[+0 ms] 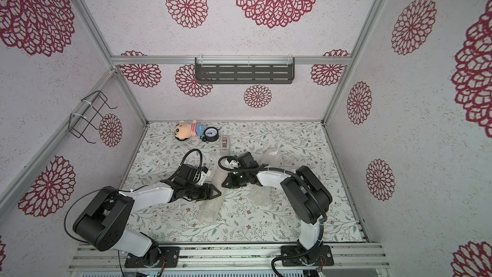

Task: Wrap vases in bubble wrap
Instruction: Stick the tape on the bubble wrap.

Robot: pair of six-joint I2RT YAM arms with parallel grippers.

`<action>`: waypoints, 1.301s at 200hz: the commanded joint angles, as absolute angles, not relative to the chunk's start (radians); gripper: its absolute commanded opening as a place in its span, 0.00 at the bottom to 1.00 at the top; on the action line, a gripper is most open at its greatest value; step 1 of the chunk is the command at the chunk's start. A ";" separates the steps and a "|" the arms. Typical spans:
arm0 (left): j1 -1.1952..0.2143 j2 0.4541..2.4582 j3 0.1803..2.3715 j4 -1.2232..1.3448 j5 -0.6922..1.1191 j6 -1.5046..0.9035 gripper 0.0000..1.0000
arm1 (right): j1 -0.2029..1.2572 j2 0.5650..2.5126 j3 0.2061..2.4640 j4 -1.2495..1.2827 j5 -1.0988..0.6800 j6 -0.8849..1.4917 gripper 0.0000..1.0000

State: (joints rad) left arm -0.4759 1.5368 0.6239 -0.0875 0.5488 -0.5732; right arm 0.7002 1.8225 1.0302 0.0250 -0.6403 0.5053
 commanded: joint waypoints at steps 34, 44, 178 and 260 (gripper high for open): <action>-0.490 1.551 0.664 -0.130 0.568 -0.522 0.67 | 0.711 1.856 1.057 0.026 -0.616 0.489 0.00; -0.488 1.551 0.670 -0.125 0.579 -0.522 0.70 | 0.711 1.857 1.058 0.022 -0.614 0.489 0.00; -0.427 1.530 0.725 -0.055 0.540 -0.612 0.84 | 0.715 1.856 1.066 0.014 -0.612 0.492 0.00; -0.423 1.600 0.730 -0.008 0.488 -0.663 0.72 | 0.715 1.858 1.074 0.009 -0.614 0.487 0.00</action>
